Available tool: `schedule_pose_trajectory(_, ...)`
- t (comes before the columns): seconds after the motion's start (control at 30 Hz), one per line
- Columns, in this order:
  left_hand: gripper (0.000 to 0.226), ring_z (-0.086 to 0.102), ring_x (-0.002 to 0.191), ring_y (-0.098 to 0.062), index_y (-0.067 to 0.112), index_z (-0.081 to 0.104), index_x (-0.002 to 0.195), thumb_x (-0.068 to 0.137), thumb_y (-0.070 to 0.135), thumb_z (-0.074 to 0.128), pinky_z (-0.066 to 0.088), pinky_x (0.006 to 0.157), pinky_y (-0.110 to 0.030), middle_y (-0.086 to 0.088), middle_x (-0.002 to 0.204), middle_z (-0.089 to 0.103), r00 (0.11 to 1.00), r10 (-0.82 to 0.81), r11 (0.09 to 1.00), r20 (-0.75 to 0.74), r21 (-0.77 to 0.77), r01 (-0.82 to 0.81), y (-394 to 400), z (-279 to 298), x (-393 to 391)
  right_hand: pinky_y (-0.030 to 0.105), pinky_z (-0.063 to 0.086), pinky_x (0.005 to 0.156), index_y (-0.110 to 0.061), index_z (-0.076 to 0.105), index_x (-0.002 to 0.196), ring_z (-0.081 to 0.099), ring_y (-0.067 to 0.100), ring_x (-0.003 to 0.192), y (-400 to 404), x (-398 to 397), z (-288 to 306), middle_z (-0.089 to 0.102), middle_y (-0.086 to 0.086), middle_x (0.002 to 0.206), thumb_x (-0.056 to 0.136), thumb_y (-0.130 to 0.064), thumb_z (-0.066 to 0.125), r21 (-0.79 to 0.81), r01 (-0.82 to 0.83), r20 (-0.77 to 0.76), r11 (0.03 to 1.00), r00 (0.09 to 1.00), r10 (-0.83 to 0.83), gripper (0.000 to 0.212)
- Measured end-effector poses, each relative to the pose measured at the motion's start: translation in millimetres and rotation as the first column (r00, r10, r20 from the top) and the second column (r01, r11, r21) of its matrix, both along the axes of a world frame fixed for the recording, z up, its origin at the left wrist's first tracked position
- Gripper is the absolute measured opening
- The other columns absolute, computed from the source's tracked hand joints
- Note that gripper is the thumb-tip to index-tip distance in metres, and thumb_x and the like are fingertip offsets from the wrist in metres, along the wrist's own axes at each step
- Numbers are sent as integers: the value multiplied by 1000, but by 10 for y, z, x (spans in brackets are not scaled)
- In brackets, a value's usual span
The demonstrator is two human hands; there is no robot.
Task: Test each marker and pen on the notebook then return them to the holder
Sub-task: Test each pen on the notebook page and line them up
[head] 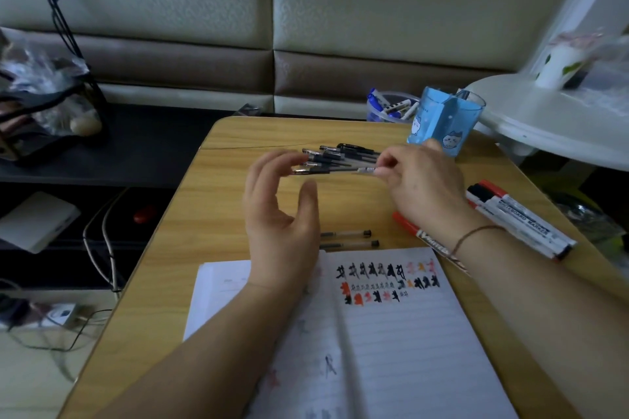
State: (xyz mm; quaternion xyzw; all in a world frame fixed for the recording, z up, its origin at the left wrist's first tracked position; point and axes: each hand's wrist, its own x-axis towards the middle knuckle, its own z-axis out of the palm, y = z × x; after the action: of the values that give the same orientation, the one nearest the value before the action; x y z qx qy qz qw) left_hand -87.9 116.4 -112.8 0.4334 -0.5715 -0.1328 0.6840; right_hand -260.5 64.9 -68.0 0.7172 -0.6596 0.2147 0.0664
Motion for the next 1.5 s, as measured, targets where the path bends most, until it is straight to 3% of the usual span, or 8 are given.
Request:
schedule_pose_trajectory(0.17,33,47,126,-19,25,62,120,89,35,62,29,103,-59,9,126,58,931,140,981,337,78,-176,40,9,-71,12,49,66,-28,65,90,64,0,80,568,-238,302,69,-12,79,89,-29,64,-57,-201,440,978,874,205,2)
schedule_pose_trajectory(0.37,26,58,89,-21,12,67,104,99,28,47,44,81,-48,4,97,67,813,-68,995,579,-21,98,102,34,-99,34,48,62,-25,66,79,59,23,66,1056,-427,163,69,7,73,77,-44,61,-138,-334,951,932,217,219,20)
schedule_pose_trajectory(0.43,25,58,85,-23,5,64,110,99,18,45,47,72,-42,-4,97,63,744,-246,959,622,44,280,142,49,-126,34,51,60,-25,68,79,60,23,65,1083,-382,36,68,6,71,76,-50,64,-110,-372,974,922,144,174,25)
schedule_pose_trajectory(0.57,26,55,79,-23,6,60,116,100,19,45,46,69,-33,-4,94,58,611,-420,883,671,147,446,192,87,-174,33,54,62,-16,70,89,65,23,67,1083,-263,-150,69,9,73,79,-50,70,-29,-406,946,913,285,157,35)
schedule_pose_trajectory(0.8,20,63,64,-16,17,70,100,101,30,54,52,61,-37,12,83,71,578,-603,779,549,252,574,200,103,-174,25,53,58,-2,61,76,65,22,57,1096,-299,-179,68,11,66,85,-17,61,-75,-538,926,839,276,259,18)
schedule_pose_trajectory(1.03,33,46,61,-11,14,56,121,95,24,37,37,59,-27,4,68,49,758,-553,833,346,222,506,164,47,-124,40,58,60,-10,71,99,70,38,76,1103,-453,-163,71,21,81,87,-43,51,-38,-485,981,874,148,125,41)
schedule_pose_trajectory(1.2,35,46,73,-17,11,45,127,96,0,34,40,68,-32,-5,85,50,850,-504,858,152,198,474,91,-20,-111,26,48,43,-11,66,76,62,19,47,1122,-454,-281,68,9,60,79,-18,75,95,-388,844,917,520,133,13)
schedule_pose_trajectory(1.5,42,67,85,-14,20,52,132,93,5,54,53,77,-28,5,105,70,819,-563,813,111,252,525,87,-55,-116,14,36,41,-8,40,54,45,1,36,1074,-438,-457,38,-3,41,84,2,69,-39,-277,858,960,483,174,43)
